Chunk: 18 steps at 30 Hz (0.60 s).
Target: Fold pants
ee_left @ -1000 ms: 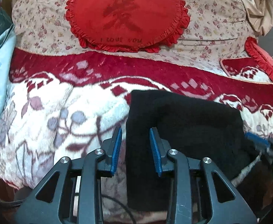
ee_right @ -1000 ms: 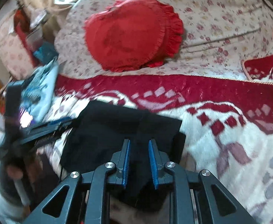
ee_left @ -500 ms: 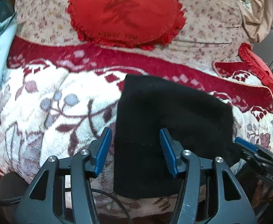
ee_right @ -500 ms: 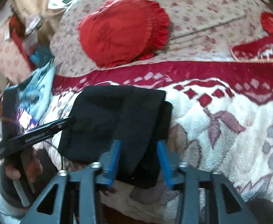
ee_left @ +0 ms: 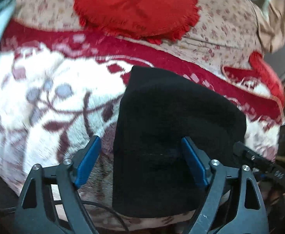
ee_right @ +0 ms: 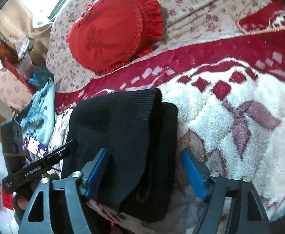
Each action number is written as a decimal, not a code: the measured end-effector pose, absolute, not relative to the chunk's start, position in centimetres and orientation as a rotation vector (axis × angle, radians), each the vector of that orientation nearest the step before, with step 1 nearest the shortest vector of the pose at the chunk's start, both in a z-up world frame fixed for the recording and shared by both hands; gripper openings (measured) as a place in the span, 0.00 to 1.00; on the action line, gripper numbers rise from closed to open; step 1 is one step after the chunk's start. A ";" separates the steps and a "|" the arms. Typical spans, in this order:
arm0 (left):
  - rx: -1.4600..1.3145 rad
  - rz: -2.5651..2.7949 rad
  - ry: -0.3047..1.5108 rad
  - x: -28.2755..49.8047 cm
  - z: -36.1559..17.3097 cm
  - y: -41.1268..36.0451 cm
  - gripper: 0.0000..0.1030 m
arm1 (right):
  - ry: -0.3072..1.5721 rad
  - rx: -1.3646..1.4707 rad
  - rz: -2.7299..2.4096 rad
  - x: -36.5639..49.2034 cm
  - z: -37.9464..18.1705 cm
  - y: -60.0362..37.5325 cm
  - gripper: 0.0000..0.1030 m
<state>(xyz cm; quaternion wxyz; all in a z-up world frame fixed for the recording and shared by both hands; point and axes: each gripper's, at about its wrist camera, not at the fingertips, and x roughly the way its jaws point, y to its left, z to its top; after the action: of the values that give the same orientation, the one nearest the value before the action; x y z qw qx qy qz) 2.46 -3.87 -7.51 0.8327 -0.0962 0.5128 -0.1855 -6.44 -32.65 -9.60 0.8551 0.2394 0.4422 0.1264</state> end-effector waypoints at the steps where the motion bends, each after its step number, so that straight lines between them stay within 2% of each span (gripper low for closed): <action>1: -0.223 -0.395 1.096 2.6 -7.8 -3.7 0.86 | 0.932 0.518 0.266 -6.3 -9.8 -32.8 0.78; 4: -0.220 -0.400 1.089 2.4 -7.7 -3.9 0.88 | 0.929 0.540 0.277 -6.0 -10.1 -32.8 0.81; 7: -0.213 -0.421 1.100 2.2 -7.5 -4.6 0.88 | 0.930 0.501 0.291 -5.6 -10.1 -32.0 0.89; 9: -0.214 -0.432 1.112 2.3 -7.5 -4.9 0.86 | 0.925 0.480 0.288 -5.5 -10.0 -31.6 0.88; 10: -0.219 -0.441 1.112 2.2 -7.4 -4.9 0.81 | 0.920 0.466 0.290 -5.5 -9.9 -31.4 0.85; 11: -0.224 -0.454 1.113 2.1 -7.2 -5.0 0.74 | 0.901 0.447 0.296 -5.6 -9.5 -31.2 0.70; 12: -0.216 -0.450 1.109 2.0 -6.9 -5.2 0.68 | 0.880 0.438 0.302 -5.8 -9.1 -31.1 0.50; 15: -0.200 -0.463 1.105 2.2 -5.8 -5.5 0.50 | 0.861 0.399 0.322 -5.7 -7.8 -30.8 0.40; 18: -0.185 -0.486 1.071 2.9 -4.0 -5.5 0.42 | 0.829 0.380 0.331 -5.3 -6.4 -30.6 0.38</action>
<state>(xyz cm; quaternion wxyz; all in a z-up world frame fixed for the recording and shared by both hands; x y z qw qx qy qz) 2.94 -5.49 -3.97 0.8280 -0.0873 0.5043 -0.2291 -5.34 -30.63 -6.38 0.8846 0.1827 0.3983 0.1592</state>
